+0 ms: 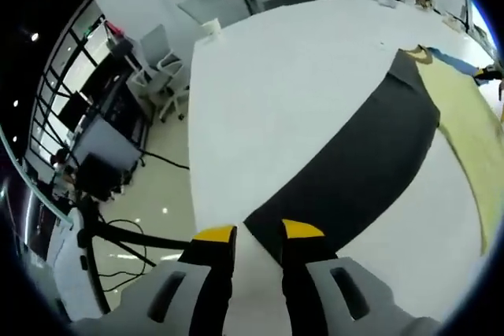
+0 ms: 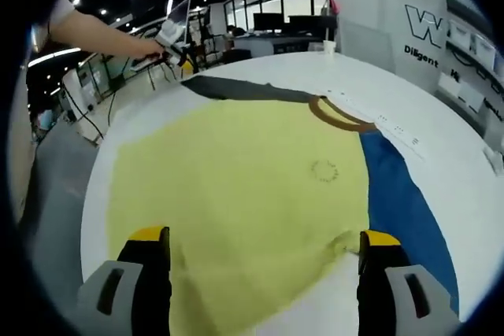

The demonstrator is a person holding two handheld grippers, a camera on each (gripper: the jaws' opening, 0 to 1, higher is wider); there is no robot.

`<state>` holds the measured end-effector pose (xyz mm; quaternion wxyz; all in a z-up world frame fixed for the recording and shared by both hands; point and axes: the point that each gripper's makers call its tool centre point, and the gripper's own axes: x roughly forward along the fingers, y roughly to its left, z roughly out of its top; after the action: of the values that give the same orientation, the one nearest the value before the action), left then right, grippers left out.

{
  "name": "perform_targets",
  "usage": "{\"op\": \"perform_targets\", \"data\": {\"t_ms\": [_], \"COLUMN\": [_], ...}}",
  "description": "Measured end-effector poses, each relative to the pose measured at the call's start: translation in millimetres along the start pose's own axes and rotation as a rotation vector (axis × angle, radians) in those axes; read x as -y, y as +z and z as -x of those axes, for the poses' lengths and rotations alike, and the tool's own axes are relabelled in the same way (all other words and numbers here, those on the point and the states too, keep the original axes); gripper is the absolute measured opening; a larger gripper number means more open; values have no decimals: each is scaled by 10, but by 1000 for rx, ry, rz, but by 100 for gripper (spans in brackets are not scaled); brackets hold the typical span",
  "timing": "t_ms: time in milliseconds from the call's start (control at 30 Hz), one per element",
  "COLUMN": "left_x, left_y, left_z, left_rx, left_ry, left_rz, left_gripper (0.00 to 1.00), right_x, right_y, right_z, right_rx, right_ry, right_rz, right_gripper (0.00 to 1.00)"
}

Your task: Fold the garment on the visible template until the final outline fits inside the template.

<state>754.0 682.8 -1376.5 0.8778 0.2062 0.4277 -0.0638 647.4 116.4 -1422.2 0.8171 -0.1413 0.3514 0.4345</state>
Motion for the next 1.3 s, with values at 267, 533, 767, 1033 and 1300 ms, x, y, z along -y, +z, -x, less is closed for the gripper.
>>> {"op": "perform_targets", "data": {"t_ms": [267, 533, 767, 1033, 1300], "left_x": [318, 879, 1385, 2003, 2540], "left_y": [14, -110, -136, -202, -402], "left_z": [349, 658, 896, 1156, 1307], "left_rx": [71, 104, 167, 260, 299], "left_ry": [-52, -144, -252, -401, -533], "left_rz": [-16, -59, -102, -126, -199], "left_gripper": [26, 25, 34, 40, 40], "right_x": [-339, -681, -891, -1095, -1176], "right_y": [-223, -478, -614, -702, -810], "right_z": [233, 411, 523, 593, 644], "right_rx": [-2, -7, -5, -2, -13], "right_ry": [18, 39, 41, 47, 47], "right_rz": [48, 73, 83, 99, 109], "right_gripper": [96, 92, 90, 88, 74]}}
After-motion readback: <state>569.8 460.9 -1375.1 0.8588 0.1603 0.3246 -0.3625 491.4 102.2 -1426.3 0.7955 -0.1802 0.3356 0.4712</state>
